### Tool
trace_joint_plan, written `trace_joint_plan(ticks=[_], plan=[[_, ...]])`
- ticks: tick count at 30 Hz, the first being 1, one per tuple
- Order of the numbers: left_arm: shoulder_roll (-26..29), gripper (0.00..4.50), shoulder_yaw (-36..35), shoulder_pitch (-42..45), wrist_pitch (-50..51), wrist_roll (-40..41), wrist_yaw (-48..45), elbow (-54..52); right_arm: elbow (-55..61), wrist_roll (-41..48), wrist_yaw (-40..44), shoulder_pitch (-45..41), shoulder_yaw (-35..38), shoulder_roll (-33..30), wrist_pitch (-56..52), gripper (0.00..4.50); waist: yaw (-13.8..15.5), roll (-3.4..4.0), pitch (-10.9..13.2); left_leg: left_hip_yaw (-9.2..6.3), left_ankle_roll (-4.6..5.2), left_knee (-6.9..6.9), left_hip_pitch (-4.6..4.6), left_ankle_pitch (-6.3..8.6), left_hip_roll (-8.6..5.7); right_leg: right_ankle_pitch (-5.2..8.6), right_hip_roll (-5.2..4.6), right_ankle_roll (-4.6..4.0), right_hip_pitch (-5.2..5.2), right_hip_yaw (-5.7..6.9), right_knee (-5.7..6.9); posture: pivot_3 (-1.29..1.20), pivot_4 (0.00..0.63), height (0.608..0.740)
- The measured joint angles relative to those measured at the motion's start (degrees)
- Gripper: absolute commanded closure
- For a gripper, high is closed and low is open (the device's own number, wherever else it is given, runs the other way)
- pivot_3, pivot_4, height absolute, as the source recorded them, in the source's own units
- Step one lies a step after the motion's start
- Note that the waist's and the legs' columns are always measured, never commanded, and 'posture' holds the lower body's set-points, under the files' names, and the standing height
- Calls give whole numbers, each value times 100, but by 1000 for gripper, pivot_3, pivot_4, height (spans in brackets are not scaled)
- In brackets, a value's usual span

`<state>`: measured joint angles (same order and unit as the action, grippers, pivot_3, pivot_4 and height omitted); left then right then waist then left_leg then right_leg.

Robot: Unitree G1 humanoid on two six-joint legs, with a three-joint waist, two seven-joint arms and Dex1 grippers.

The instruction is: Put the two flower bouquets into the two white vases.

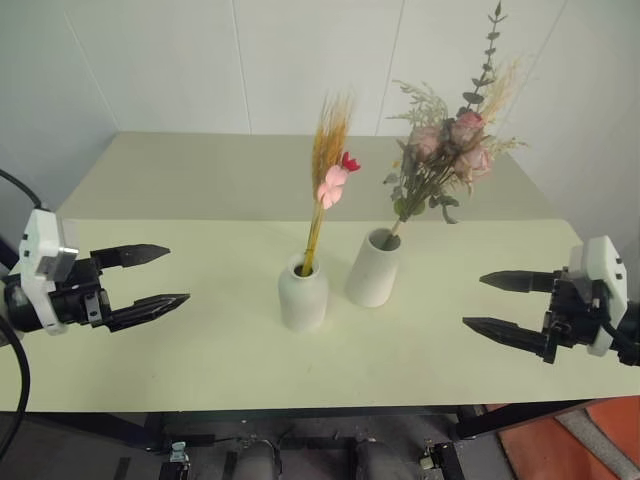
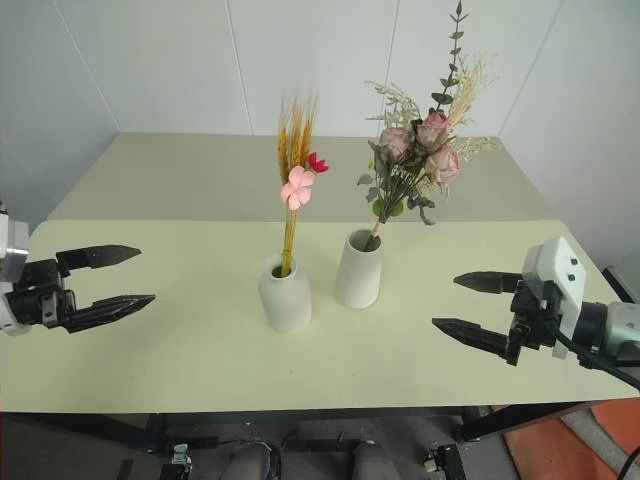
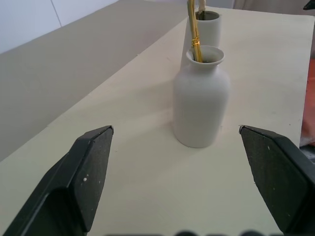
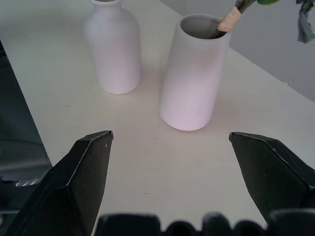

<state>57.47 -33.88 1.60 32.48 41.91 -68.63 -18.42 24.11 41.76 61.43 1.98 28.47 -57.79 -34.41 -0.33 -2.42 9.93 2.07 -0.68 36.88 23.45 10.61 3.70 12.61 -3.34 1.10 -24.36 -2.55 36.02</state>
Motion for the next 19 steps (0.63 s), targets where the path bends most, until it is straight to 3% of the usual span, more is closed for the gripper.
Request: trace_joint_plan(ticks=[9, 19], plan=[[-282, 36, 185, -26, 5, 109, 194, -306, -111, -11, 51, -11, 172, -100, -3, 0, -12, 0, 0, 0, 0, -1, 3, 0, 0, 0, 2, 0, -1, 0, 0, 0, 150, 740], [-272, 36, 839, 742, -13, 101, -10, 120, 429, 8, -40, 634, 743, -11, -83, 0, -15, -1, 0, 0, -1, -2, 6, 1, 1, 1, 6, 2, -1, -1, 0, 0, 150, 740]])
